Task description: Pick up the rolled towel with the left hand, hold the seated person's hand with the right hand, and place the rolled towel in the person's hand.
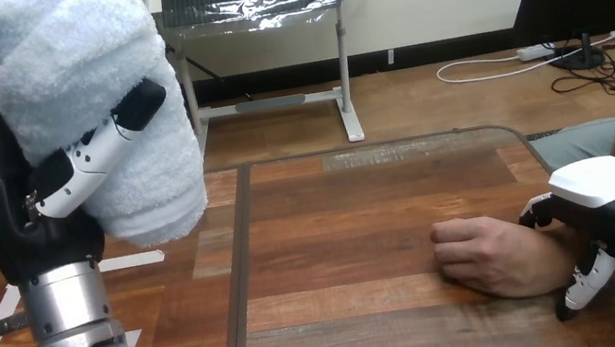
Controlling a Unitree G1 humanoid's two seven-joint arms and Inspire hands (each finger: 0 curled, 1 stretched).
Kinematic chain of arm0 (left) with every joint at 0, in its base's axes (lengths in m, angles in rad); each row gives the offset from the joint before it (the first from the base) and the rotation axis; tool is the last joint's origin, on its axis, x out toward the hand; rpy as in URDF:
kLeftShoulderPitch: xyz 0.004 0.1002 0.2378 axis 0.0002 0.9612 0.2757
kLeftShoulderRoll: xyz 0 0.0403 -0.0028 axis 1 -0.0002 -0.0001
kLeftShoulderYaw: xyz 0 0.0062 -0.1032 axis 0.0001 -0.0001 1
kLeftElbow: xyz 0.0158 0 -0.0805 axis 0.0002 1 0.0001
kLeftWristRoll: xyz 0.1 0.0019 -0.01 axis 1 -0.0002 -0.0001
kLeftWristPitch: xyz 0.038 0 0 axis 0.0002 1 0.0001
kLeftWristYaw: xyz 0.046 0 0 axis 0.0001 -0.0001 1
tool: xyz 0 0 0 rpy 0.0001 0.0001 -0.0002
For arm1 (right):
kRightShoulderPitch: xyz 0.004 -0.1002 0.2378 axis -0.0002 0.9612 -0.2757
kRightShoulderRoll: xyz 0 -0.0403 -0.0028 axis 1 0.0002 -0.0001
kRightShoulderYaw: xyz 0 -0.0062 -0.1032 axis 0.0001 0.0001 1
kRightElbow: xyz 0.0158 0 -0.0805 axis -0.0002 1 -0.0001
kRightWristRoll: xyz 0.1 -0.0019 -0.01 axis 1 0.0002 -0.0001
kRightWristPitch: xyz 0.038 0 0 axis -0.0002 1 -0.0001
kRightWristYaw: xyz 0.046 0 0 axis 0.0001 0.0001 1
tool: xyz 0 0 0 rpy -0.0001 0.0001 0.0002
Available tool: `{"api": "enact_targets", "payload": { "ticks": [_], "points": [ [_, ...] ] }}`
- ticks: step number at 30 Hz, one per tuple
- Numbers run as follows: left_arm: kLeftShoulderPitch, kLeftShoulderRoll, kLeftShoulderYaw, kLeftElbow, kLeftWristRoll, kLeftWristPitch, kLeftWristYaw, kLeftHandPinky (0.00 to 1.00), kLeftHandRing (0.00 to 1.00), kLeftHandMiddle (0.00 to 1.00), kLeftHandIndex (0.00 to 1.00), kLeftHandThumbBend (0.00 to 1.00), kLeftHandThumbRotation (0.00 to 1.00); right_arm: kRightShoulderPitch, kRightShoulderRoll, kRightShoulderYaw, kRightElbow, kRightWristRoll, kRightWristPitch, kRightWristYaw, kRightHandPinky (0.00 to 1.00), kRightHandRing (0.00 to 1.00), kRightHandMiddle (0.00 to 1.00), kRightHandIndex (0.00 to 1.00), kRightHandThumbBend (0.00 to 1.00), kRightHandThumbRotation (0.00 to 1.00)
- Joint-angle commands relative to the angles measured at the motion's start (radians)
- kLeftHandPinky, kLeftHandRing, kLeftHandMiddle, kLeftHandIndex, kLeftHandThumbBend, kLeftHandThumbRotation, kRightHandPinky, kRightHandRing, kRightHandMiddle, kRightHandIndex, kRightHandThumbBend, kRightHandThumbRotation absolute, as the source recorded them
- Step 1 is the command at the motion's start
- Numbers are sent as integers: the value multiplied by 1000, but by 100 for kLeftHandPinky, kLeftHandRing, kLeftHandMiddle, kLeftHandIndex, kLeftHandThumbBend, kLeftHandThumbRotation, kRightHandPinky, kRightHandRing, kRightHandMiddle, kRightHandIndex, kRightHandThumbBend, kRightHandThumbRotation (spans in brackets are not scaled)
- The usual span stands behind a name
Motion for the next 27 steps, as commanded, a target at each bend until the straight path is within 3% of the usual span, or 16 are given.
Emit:
{"api": "enact_targets", "payload": {
  "ticks": [1, 27],
  "points": [
    [-54, 7, -2, -47, 3, -7, 0, 21, 27, 34, 39, 54, 0, -34, -24, -23, -7, 11, 23, 6, 63, 79, 82, 80, 98, 20],
    [-53, 9, -1, -51, -23, -6, -14, 21, 27, 34, 39, 53, 0, -36, -24, -21, -4, 23, 26, 6, 58, 76, 79, 78, 100, 14]
  ]
}}
